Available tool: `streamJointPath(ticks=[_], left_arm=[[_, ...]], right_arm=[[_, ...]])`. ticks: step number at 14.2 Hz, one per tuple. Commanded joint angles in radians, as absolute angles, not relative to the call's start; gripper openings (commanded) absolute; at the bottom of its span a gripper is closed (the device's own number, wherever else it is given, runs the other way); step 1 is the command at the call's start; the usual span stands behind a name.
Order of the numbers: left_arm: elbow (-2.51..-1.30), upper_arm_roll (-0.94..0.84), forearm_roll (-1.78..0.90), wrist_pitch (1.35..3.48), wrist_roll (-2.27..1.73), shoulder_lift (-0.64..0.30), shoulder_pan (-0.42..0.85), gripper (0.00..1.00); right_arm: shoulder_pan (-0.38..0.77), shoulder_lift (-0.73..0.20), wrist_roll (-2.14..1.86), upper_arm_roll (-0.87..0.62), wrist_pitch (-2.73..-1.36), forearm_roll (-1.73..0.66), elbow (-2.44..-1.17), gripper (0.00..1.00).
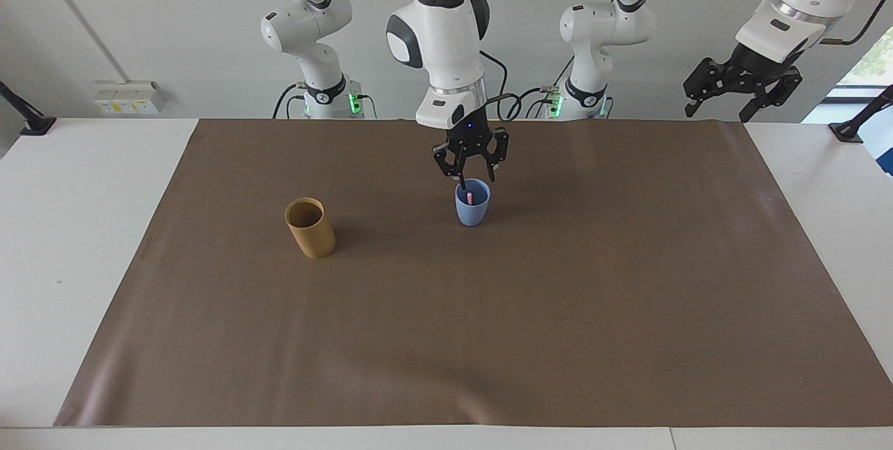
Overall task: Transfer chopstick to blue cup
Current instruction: 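Lift the pink stick and carry it over the blue cup, then release the stick into the blue cup and raise the right gripper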
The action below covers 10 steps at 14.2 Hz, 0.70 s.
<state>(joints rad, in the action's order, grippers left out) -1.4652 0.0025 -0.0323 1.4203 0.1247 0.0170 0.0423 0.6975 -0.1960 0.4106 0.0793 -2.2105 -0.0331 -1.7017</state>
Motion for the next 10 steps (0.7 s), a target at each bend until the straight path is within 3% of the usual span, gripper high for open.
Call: streamJointPath(ticks=[1,7,10], left_arm=[[-1.489,-0.006,-0.018,1.416,0.127,0.04,0.029,1.0],[-1.489,-0.006,-0.018,1.416,0.127,0.04,0.029,1.0],[-1.489,-0.006,-0.018,1.416,0.127,0.04,0.029,1.0]], right_arm=[[0.664,-0.183,0.437,0.078,-2.201,0.026,-1.698,1.0],[0.514,-0.115,0.425,0.08,-2.145,0.043,-1.683,1.0],[0.425,-0.095,0.42,0.08,-1.998,0.04,-1.597,1.0]])
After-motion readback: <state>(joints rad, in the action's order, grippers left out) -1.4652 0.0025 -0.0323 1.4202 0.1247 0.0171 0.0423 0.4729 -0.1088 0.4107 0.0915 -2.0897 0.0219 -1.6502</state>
